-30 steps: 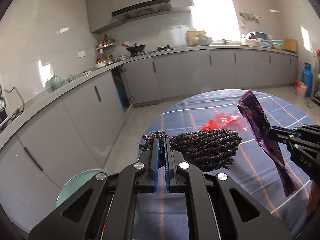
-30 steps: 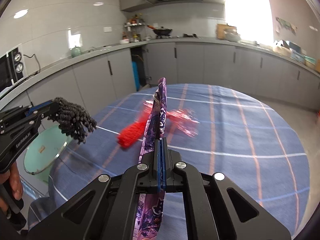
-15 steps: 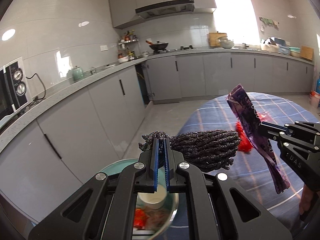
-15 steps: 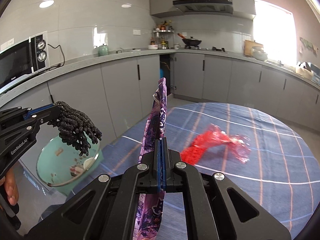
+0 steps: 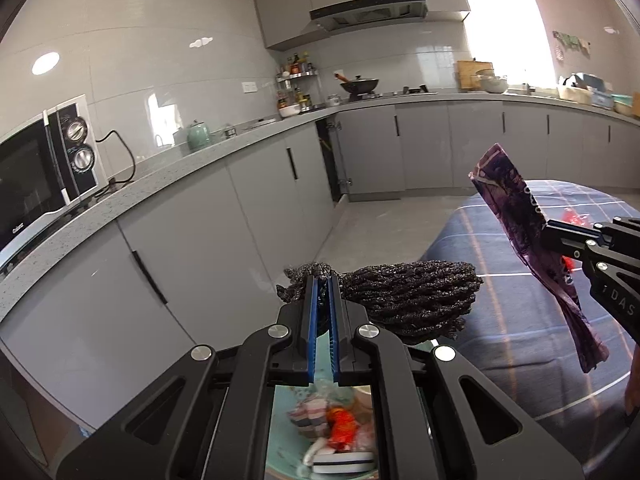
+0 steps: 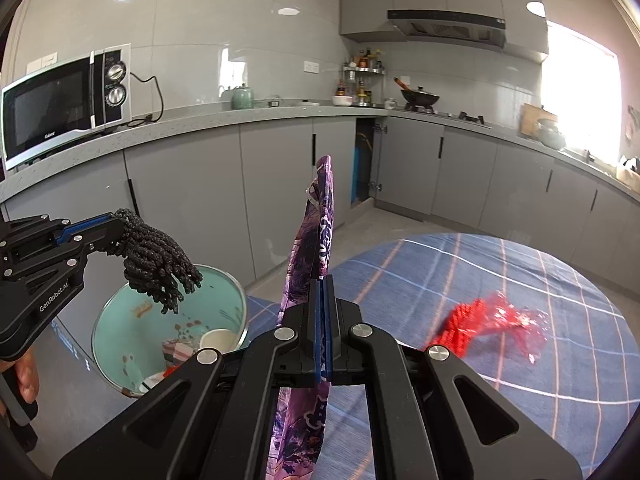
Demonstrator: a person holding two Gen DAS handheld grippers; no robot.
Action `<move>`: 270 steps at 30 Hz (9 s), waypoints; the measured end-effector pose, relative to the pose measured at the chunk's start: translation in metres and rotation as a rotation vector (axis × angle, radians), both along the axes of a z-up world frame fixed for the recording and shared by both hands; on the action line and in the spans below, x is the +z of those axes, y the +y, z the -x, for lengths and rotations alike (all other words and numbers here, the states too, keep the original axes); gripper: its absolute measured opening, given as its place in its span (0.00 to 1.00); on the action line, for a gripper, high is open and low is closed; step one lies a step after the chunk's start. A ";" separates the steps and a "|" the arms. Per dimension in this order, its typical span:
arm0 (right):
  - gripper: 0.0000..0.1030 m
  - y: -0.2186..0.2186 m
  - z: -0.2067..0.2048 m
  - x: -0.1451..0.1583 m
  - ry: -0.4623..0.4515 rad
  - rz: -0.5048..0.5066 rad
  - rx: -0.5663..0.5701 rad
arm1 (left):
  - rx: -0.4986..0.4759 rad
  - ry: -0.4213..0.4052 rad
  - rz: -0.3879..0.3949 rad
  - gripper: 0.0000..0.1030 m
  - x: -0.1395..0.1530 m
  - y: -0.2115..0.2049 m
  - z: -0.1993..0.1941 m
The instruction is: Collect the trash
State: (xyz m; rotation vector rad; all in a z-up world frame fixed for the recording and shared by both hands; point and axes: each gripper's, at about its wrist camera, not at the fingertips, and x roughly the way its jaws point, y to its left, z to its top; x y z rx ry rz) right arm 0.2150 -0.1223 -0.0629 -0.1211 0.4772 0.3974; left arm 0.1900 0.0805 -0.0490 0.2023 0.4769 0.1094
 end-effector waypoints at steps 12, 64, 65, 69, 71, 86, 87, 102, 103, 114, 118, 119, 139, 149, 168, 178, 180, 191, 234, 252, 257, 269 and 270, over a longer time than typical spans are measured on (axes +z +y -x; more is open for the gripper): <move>0.02 0.039 -0.007 -0.001 -0.006 0.020 0.066 | 0.085 0.003 -0.018 0.05 -0.004 0.037 -0.002; 0.02 0.114 -0.022 -0.017 0.002 0.064 0.194 | 0.212 0.034 -0.058 0.06 -0.019 0.086 -0.014; 0.03 0.114 -0.022 -0.017 0.001 0.065 0.192 | 0.212 0.035 -0.057 0.07 -0.019 0.087 -0.014; 0.40 0.114 -0.022 -0.020 -0.001 0.067 0.191 | 0.216 0.034 -0.058 0.43 -0.021 0.086 -0.016; 0.40 0.113 -0.023 -0.021 0.008 0.066 0.188 | 0.218 0.023 -0.068 0.54 -0.020 0.086 -0.014; 0.40 0.077 -0.018 -0.017 0.011 0.075 0.117 | 0.218 0.011 -0.083 0.75 -0.019 0.073 -0.014; 0.40 0.072 -0.019 -0.017 0.011 0.076 0.107 | 0.212 0.013 -0.082 0.75 -0.020 0.070 -0.015; 0.45 -0.031 -0.024 -0.023 0.046 0.080 -0.101 | 0.041 0.028 -0.094 0.82 -0.023 -0.020 -0.040; 0.45 -0.040 -0.024 -0.023 0.050 0.075 -0.120 | 0.033 0.027 -0.094 0.82 -0.024 -0.024 -0.041; 0.47 -0.151 -0.036 -0.027 0.076 0.087 -0.348 | -0.153 0.029 -0.090 0.88 -0.024 -0.118 -0.064; 0.54 -0.182 -0.053 -0.027 0.118 0.060 -0.394 | -0.228 0.047 -0.093 0.90 -0.030 -0.157 -0.074; 0.54 -0.184 -0.057 -0.027 0.123 0.061 -0.393 | -0.241 0.056 -0.098 0.90 -0.033 -0.167 -0.078; 0.01 -0.198 -0.107 -0.079 0.397 0.031 -0.258 | -0.313 0.166 -0.012 0.95 -0.066 -0.197 -0.095; 0.01 -0.222 -0.084 -0.061 0.336 0.055 -0.377 | -0.352 0.216 0.043 0.95 -0.064 -0.198 -0.104; 0.55 -0.232 -0.117 -0.040 0.285 -0.075 -0.368 | -0.547 0.408 0.051 0.21 -0.081 -0.253 -0.143; 0.62 -0.230 -0.129 -0.036 0.295 -0.136 -0.372 | -0.543 0.365 0.039 0.17 -0.072 -0.233 -0.131; 0.62 -0.227 -0.130 -0.034 0.289 -0.136 -0.366 | -0.537 0.357 0.048 0.17 -0.069 -0.226 -0.126; 0.37 -0.187 -0.143 -0.069 0.426 0.004 -0.310 | -0.394 0.271 0.101 0.17 -0.058 -0.189 -0.126; 0.17 -0.060 -0.065 -0.015 0.011 0.077 -0.125 | -0.060 0.119 0.086 0.17 -0.030 -0.055 -0.075; 0.17 -0.012 -0.061 -0.011 -0.017 0.082 -0.053 | 0.024 0.076 0.085 0.17 -0.024 -0.015 -0.064; 0.17 -0.001 -0.057 -0.010 -0.026 0.076 -0.035 | 0.049 0.063 0.081 0.17 -0.023 -0.005 -0.058; 0.17 0.027 -0.051 -0.006 -0.037 0.073 0.010 | 0.097 0.055 0.081 0.17 -0.022 0.013 -0.049; 0.17 0.029 -0.051 -0.006 -0.037 0.074 0.013 | 0.102 0.055 0.082 0.17 -0.022 0.016 -0.049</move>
